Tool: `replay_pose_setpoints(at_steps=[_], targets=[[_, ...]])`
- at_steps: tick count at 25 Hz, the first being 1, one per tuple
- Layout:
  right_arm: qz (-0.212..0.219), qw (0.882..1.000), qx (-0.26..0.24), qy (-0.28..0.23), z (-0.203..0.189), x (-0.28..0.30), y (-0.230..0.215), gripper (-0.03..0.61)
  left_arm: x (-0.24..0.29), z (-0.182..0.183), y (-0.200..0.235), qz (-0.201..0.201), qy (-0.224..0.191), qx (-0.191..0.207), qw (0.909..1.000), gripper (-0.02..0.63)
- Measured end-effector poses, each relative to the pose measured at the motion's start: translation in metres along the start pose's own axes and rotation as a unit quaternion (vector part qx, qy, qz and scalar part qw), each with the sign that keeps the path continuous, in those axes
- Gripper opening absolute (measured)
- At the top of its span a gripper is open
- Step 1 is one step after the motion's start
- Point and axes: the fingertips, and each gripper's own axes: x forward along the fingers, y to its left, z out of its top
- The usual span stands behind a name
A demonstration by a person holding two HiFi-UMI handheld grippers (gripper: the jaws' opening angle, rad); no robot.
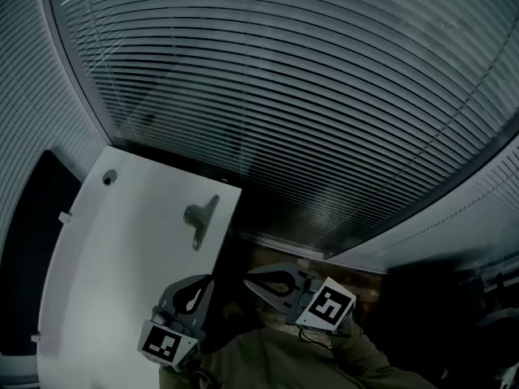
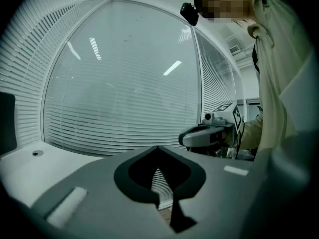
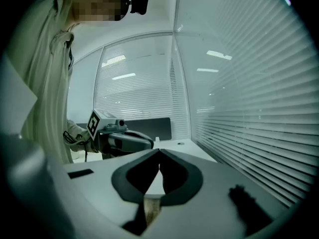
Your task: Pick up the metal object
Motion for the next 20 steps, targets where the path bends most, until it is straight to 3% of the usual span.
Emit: replay_pose_setpoints(at_steps=[10,17,20], targets=[[0.013,0.999,0.032,0.041,-0.022,0.053,-0.026,0.003,0.017,-0.020,0.051,-0.002,0.026,-0.041,0.9988,0.008],[0.026,0.997,0.049,0.046,-0.026,0.068,-0.051,0.003,0.037,-0.035,0.085,0.029,0.040,-0.054,0.9973,0.008],[0.031,0.997,0.052,0.057,-0.036,0.073,-0.065,0.004,0.052,-0.041,0.104,0.047,0.040,-0.073,0.9954,0.065]])
